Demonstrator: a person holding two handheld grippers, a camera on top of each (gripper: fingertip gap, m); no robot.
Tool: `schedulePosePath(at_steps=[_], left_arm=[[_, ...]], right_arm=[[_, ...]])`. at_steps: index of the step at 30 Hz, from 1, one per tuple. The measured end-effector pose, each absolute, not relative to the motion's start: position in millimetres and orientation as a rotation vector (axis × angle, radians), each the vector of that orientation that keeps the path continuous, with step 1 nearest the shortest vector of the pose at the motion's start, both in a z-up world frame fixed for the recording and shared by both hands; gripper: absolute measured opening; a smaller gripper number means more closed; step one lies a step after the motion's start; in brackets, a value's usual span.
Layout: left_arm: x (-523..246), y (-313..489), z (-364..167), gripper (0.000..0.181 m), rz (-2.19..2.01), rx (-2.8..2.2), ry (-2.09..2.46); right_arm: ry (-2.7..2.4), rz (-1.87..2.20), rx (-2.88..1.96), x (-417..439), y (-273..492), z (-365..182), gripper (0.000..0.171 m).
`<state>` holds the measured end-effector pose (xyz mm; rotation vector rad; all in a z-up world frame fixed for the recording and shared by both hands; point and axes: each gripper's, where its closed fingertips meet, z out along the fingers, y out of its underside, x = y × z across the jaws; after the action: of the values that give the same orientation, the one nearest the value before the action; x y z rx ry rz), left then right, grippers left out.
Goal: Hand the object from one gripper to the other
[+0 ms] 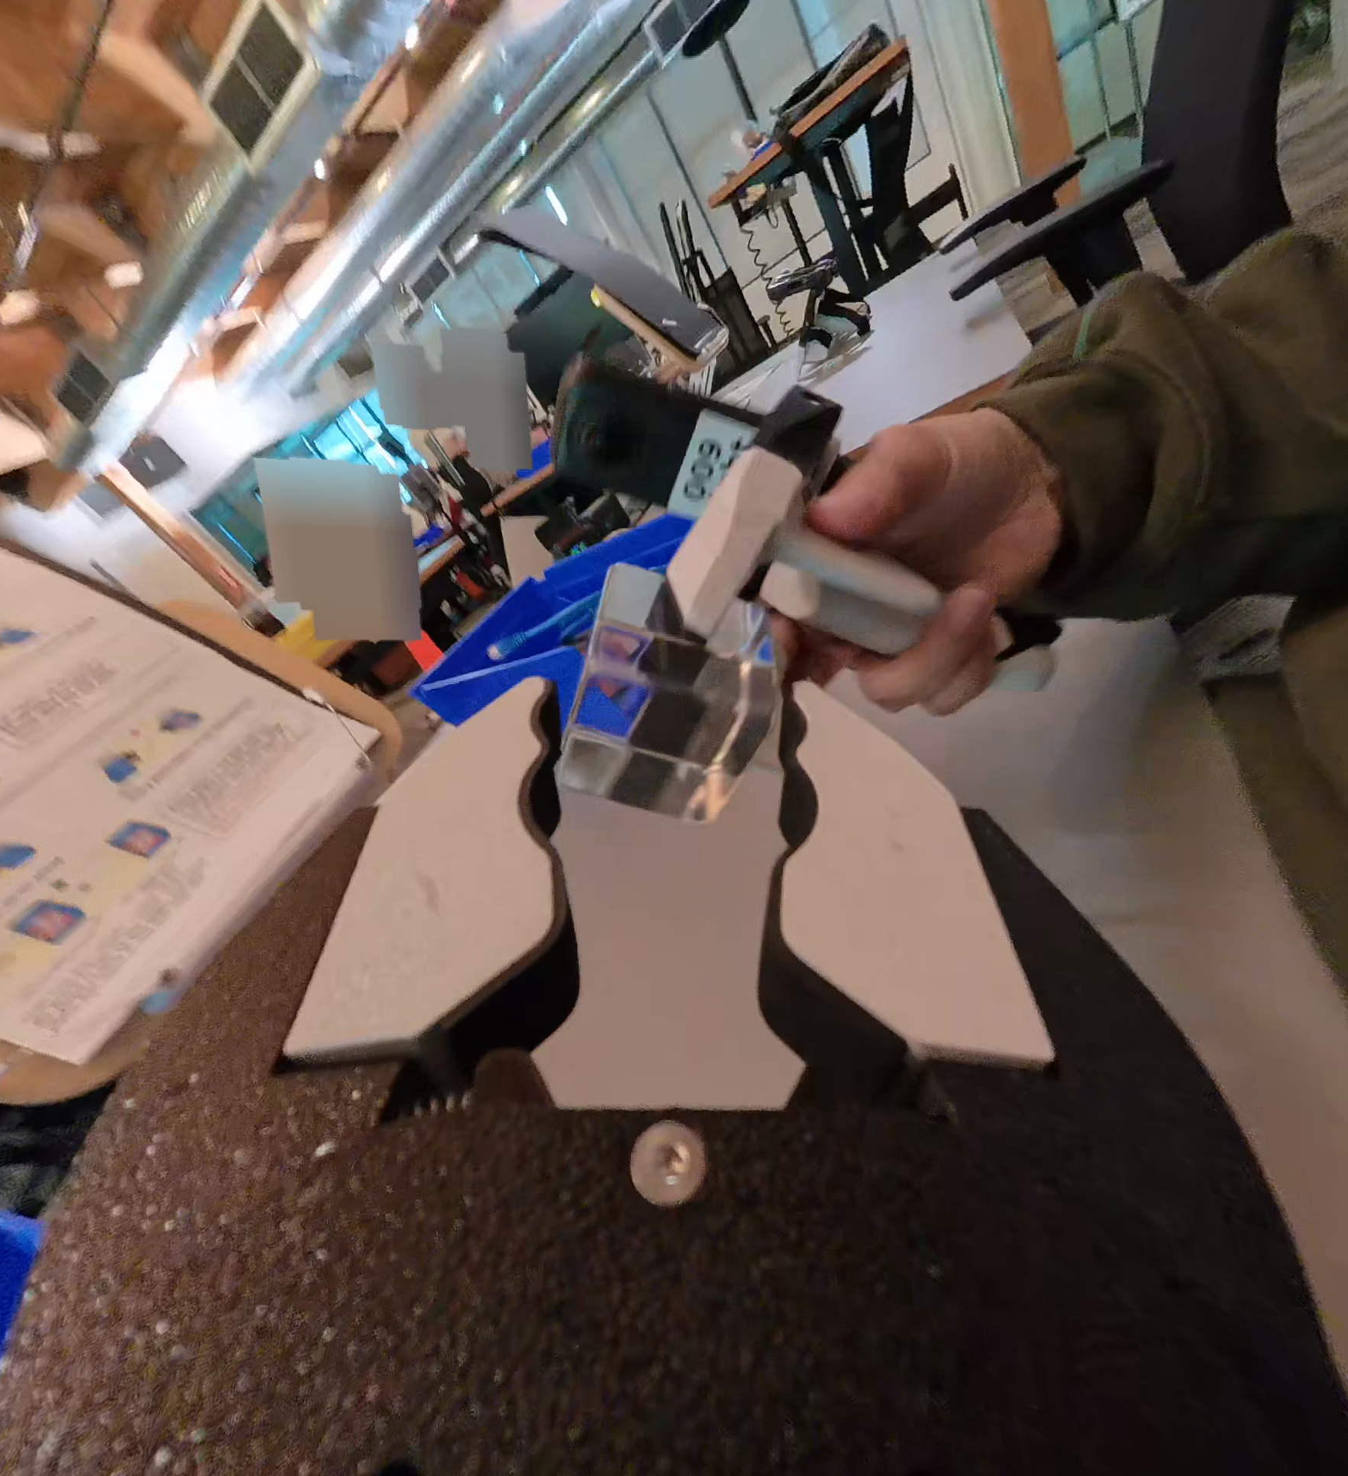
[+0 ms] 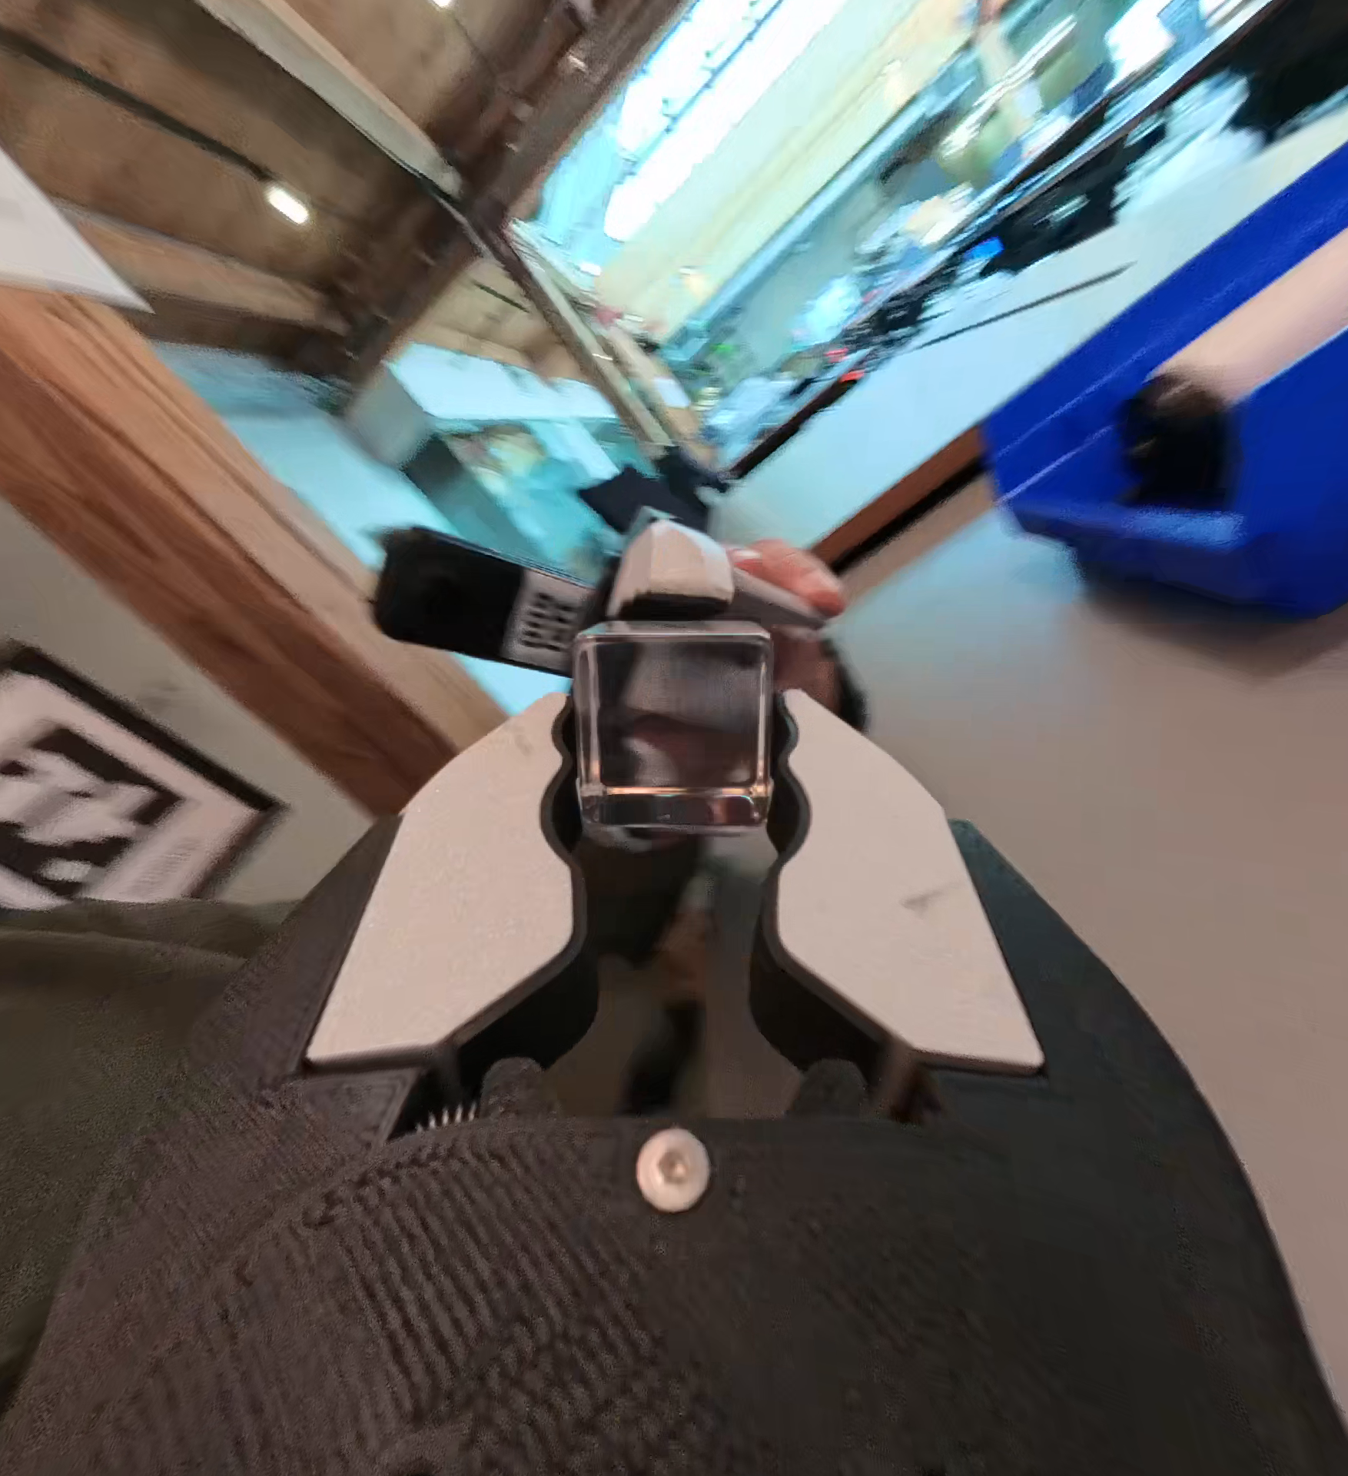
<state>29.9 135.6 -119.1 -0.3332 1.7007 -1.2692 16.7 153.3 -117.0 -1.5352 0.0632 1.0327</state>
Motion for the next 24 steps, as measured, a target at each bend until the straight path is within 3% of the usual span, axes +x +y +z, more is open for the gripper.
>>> schedulePosePath(at_steps=[1,12,18,24], left_arm=[[29.5,134.3,-118.0,0.057,-1.307,-0.373,1.708],[43.9,144.4,-102.8,0.070,-1.663,-1.201,1.637],[46.3,141.2,-117.9,0.069,-1.620,-1.288,1.694],[54.2,131.2,-137.1,0.052,-1.500,-1.228,1.771]], right_arm=[[0.034,0.868,-1.580,24.8,155.5,-120.7,0.044],[-0.652,-0.922,-1.622,71.1,147.6,-107.8,0.044],[-0.976,-1.282,-1.603,54.9,149.8,-119.8,0.045],[-1.062,-1.449,-1.666,50.3,150.8,-128.8,0.045]])
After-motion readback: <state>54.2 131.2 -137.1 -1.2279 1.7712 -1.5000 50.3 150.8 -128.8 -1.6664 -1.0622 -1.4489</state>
